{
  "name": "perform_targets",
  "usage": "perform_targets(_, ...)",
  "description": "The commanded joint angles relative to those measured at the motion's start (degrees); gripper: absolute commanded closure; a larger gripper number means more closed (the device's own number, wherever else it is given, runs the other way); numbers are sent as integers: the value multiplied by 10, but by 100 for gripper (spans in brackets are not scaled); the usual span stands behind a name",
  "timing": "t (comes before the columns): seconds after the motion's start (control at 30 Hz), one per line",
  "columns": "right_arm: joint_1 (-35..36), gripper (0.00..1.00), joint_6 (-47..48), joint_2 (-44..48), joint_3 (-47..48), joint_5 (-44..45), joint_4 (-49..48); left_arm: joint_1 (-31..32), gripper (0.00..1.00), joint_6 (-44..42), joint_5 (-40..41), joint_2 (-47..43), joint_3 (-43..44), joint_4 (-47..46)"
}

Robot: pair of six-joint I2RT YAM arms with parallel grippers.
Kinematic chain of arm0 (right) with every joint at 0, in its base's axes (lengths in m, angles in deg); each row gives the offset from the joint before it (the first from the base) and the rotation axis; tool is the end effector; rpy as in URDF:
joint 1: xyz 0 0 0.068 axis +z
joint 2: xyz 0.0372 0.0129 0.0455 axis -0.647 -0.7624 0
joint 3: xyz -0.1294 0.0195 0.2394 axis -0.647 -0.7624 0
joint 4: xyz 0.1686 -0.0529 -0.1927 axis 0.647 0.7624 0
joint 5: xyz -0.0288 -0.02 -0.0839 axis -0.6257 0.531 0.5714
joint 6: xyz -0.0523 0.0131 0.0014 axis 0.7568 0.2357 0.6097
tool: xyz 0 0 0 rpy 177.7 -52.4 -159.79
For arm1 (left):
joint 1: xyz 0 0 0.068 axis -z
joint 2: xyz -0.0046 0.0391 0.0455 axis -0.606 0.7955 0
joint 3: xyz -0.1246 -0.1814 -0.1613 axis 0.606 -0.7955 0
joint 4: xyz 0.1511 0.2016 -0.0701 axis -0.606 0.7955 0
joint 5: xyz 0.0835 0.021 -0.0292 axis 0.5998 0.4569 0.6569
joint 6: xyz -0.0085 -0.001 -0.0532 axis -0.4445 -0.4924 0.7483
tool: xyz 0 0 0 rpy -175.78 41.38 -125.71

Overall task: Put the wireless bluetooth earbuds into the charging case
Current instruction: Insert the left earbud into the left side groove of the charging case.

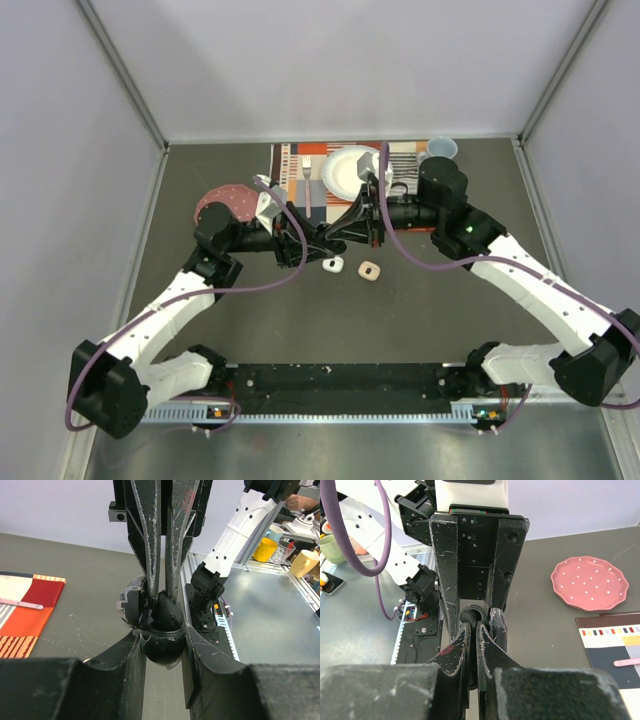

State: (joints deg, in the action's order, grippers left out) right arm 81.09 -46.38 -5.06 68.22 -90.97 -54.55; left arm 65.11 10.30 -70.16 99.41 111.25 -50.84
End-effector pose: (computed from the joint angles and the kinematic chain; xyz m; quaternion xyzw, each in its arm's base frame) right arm 0.1888 0.1982 0.4080 -0.4912 0.5473 0.5038 0.4531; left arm 0.1923 -0.1373 0.3486 0.4332 0.5085 -0.5798 0.4664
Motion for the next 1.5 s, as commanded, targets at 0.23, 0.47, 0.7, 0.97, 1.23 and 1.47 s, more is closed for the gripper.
perform_targets(0.23, 19, 100, 14, -7, 10, 57, 43, 5, 100, 0, 32, -19, 17, -65)
perform_targets(0.47, 18, 100, -15, -7, 6, 61, 22, 6, 100, 0, 29, -16, 19, -65)
perform_targets(0.7, 31, 100, -16, -26, 19, 32, 34, 6, 100, 7, 23, -13, 20, -66)
perform_targets(0.97, 44, 96, -1, -29, 24, 58, 49, 6, 100, 7, 31, -11, 21, -65)
perform_targets(1.23, 44, 86, 5, -7, 19, 133, 51, 6, 100, 3, 38, -15, 18, -60)
perform_targets(1.47, 44, 74, 1, 15, 5, 156, 17, 6, 100, -8, 42, -14, 16, -45)
